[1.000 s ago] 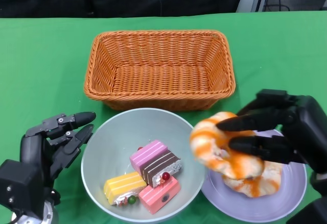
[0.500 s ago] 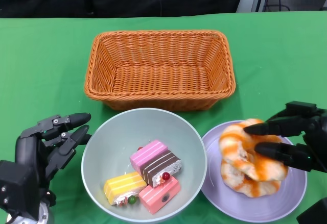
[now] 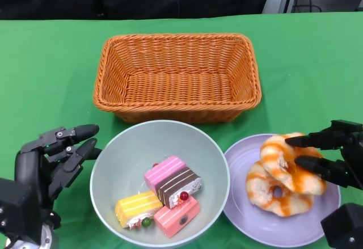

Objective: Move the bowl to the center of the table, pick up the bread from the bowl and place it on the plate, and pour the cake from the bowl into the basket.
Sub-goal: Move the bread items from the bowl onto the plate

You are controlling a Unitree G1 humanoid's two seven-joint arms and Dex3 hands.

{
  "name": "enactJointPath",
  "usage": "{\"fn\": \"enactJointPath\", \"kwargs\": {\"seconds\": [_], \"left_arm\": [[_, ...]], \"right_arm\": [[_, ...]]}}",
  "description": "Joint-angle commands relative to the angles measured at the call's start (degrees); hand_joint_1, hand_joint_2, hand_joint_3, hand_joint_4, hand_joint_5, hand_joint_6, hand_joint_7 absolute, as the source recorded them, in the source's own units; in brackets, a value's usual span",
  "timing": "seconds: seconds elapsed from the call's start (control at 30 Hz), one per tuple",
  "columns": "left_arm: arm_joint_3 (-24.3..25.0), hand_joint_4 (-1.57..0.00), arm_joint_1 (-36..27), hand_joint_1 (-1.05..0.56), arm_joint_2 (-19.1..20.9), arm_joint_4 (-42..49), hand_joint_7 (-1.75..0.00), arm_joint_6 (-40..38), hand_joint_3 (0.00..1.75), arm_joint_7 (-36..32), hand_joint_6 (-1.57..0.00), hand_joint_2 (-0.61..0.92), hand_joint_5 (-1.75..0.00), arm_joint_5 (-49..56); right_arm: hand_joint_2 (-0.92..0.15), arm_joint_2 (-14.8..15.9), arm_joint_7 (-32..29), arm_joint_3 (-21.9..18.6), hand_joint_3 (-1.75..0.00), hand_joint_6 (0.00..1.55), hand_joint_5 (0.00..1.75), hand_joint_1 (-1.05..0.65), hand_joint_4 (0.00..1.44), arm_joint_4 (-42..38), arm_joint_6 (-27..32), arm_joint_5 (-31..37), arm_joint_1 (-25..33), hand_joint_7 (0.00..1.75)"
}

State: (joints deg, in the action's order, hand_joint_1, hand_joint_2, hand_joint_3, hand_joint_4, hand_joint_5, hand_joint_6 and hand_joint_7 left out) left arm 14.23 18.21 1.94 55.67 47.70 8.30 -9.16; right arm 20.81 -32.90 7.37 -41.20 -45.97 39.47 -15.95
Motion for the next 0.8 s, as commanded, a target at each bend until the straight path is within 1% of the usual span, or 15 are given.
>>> {"fn": "enactJointPath", "kwargs": {"seconds": [0.03, 0.3, 0.5, 0.7, 0.8], "left_arm": [[0.26, -1.01, -0.57, -0.35, 1.09, -0.86, -0.18, 0.22, 0.06, 0.45, -1.21, 0.92, -0.75, -0.32], [0.05, -1.03, -1.04, -0.35, 0.95, -1.53, -0.18, 0.61, 0.07, -0.58, -1.22, 0.92, -0.74, 0.56], [0.12, -1.04, -1.18, -0.35, 0.86, -1.7, -0.17, 0.23, 0.07, -0.94, -1.23, 0.92, -0.72, 0.66], [0.03, -1.03, -0.96, -0.35, 1.14, -1.49, -0.16, -0.4, 0.07, -0.06, -1.22, 0.92, -0.71, 0.41], [-0.16, -1.03, -0.65, -0.36, 1.42, -0.89, -0.15, -0.02, 0.08, -0.1, -1.22, 0.92, -0.71, 0.89]], "right_arm": [[-0.79, 1.07, -2.76, 1.36, 0.0, 1.15, 0.79, -0.13, 0.92, -4.62, -0.47, 0.32, -2.03, 0.0], [-0.8, 0.21, -6.16, 4.67, 0.0, 1.15, 0.76, -0.14, 0.93, -13.5, -1.76, -0.43, -5.73, 0.0], [-0.81, 0.06, -7.02, 6.39, 0.0, 1.15, 0.76, -0.15, 0.91, -15.05, -2.96, -1.21, -6.32, 0.0], [-0.83, 0.74, -7.77, 8.4, 0.0, 1.05, 0.85, -0.27, 0.78, -15.19, -4.06, -0.83, -6.83, 0.0], [-0.83, 1.0, -6.9, 8.82, 0.0, 1.02, 0.8, -0.32, 0.73, -14.8, -4.61, -1.4, -6.63, 0.0]]}}
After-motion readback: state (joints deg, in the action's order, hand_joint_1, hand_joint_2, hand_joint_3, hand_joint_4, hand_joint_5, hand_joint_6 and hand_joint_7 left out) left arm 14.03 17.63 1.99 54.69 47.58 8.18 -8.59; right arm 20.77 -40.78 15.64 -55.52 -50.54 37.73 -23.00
